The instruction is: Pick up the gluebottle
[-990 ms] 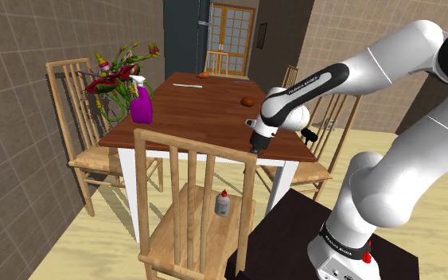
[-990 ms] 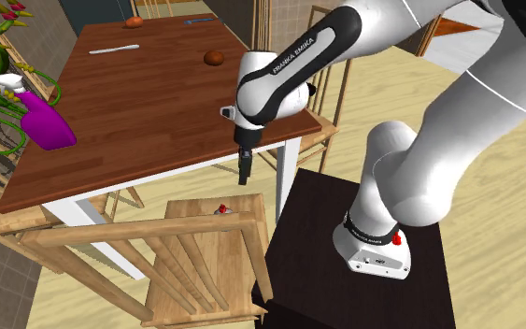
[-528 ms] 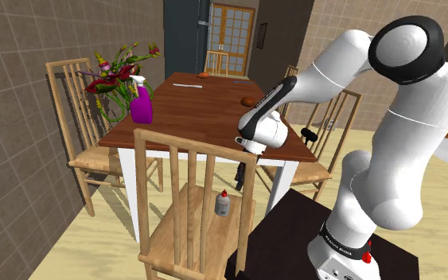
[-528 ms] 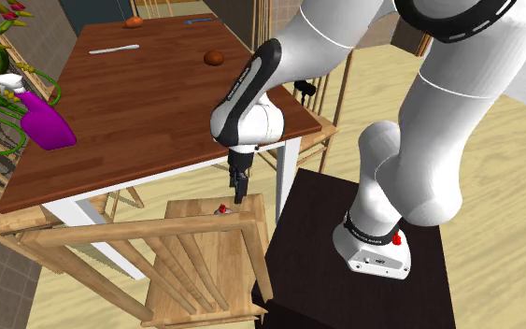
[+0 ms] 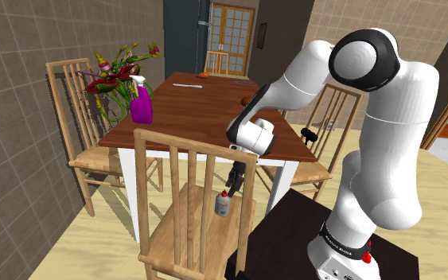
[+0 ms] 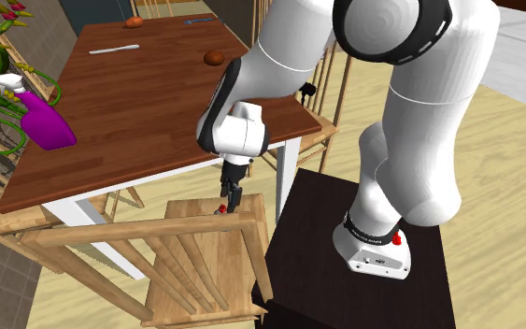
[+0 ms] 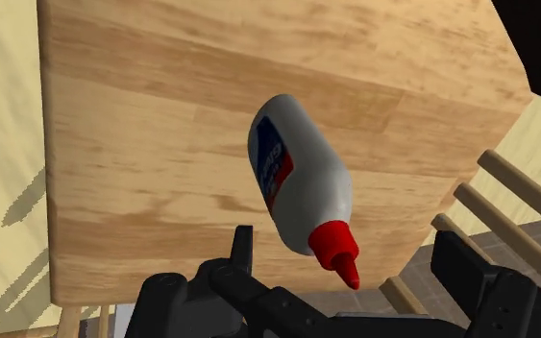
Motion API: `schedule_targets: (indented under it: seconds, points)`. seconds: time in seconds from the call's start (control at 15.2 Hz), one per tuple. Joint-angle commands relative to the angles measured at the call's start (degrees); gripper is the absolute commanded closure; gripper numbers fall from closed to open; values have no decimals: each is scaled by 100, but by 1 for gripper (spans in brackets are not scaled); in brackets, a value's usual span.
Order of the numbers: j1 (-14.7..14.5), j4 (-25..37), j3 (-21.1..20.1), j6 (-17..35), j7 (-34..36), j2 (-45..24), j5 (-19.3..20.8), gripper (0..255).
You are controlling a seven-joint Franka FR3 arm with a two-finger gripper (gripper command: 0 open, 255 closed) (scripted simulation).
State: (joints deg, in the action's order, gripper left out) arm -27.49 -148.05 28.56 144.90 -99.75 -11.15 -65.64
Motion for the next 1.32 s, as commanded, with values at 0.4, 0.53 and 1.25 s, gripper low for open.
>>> schedule_targets:
  seconds: [0.4, 0.53, 1.25]
  points:
    - [-77, 159, -149, 81, 64, -415, 61, 255]
    - [-71, 197, -116, 52, 165, -390, 182, 255]
    - [-58, 16, 43, -12, 206, -143, 418, 255]
